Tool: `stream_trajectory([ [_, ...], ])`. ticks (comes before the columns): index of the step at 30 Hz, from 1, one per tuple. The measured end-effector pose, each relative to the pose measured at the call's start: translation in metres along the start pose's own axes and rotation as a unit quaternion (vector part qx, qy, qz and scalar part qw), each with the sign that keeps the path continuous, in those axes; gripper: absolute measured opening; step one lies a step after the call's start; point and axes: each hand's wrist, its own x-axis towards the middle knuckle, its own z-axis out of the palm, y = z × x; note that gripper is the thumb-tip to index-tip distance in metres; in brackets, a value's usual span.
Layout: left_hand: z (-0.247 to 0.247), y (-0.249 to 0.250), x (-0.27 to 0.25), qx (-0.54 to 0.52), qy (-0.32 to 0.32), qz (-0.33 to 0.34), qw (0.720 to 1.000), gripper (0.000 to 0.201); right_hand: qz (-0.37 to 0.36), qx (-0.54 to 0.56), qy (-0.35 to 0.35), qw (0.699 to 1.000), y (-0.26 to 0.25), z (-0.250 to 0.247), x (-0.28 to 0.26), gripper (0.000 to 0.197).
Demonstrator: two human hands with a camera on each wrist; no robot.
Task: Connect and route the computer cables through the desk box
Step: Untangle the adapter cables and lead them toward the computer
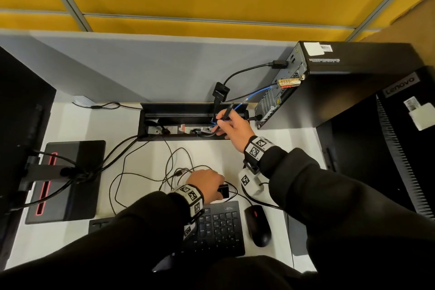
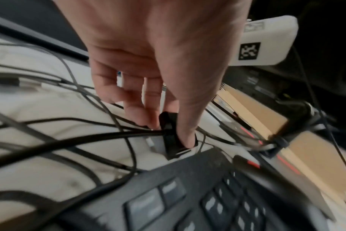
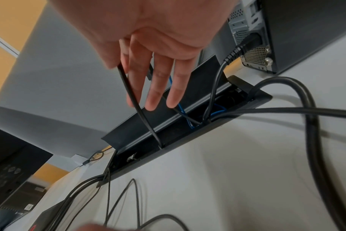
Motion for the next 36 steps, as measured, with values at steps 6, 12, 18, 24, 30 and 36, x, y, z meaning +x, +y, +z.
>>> stream_trajectory([
  [6,-0.046,-0.032,-0.014,-0.498,-0.022,-0.042,0.866,0.017,-0.083,-0.083,0.017,0.993,0.003,0.001,0.002,0.022],
  [12,-0.124,-0.070,-0.043,-0.755,0.188,0.023,0.628,0.012,-0.090,-0.095,-0.018,0.991,-0.008,0.009,0.007,0.015],
  [18,-0.173,-0.094,-0.055,-0.630,0.248,0.047,0.734,0.021,-0.168,-0.169,-0.028,0.971,-0.013,0.022,0.008,0.034],
  [24,-0.147,-0.115,-0.067,-0.516,0.269,0.007,0.813,0.041,-0.193,-0.187,-0.057,0.962,-0.022,0.017,0.003,0.037],
  [30,-0.138,-0.118,-0.070,-0.484,0.324,0.001,0.813,0.040,-0.138,-0.145,-0.074,0.977,-0.021,0.018,0.000,0.028],
  [36,-0.129,-0.113,-0.068,-0.495,0.319,0.010,0.808,0.031,-0.157,-0.171,-0.100,0.968,-0.020,0.017,0.004,0.025],
])
